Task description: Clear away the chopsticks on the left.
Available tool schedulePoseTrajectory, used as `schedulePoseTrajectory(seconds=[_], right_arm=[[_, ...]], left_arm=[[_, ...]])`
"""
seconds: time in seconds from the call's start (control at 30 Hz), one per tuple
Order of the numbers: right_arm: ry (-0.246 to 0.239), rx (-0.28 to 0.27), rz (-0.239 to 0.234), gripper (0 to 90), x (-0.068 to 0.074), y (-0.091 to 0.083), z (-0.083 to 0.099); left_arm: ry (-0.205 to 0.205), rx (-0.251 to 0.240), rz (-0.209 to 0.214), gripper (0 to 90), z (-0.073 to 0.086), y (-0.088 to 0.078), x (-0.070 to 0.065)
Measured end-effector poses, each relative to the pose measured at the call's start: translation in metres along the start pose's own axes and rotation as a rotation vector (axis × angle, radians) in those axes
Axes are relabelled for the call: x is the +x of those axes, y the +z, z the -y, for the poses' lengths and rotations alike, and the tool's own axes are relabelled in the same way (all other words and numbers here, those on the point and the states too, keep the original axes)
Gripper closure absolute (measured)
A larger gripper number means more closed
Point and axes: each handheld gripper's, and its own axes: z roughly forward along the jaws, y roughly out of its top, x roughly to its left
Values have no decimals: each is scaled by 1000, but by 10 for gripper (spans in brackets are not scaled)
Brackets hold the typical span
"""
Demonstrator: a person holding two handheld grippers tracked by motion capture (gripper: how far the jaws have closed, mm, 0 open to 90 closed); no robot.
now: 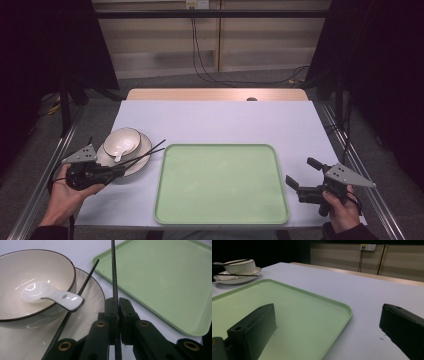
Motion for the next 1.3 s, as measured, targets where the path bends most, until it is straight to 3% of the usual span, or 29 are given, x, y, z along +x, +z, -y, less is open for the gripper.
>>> schedulePoseTrajectory(seconds=[0.07, 0.17, 0.23, 0.37, 0.4, 0.67, 0.83, 1.0, 1.13, 1.3], right_arm=[[2, 5, -3, 4, 1, 0, 0], [1, 4, -3, 4, 1, 1, 0], [1, 3, -3, 4, 1, 1, 0], [3, 1, 2, 5, 1, 1, 0], [-1, 2, -2, 4, 0, 1, 0], [0, 2, -7, 5, 1, 3, -1], [2, 1, -9, 5, 0, 3, -1], [0, 2, -10, 5, 0, 3, -1], [-4, 11, -19, 5, 0, 3, 0], [2, 8, -21, 4, 1, 3, -1]], left_arm=[[-16, -18, 1, 862, 1, -2, -5], [-13, -3, -11, 863, 2, -1, -15], [-43, -24, -29, 863, 2, -2, -26], [-67, -17, -53, 863, 1, -2, -35], [-92, -7, -68, 863, 1, 0, -42], [-135, -18, -75, 863, -6, 5, -64], [-175, -17, -81, 863, -13, 18, -81], [-221, -13, -95, 863, -15, 28, -85], [-293, -19, -148, 862, -15, 37, -84], [-342, -3, -166, 862, -14, 44, -81]])
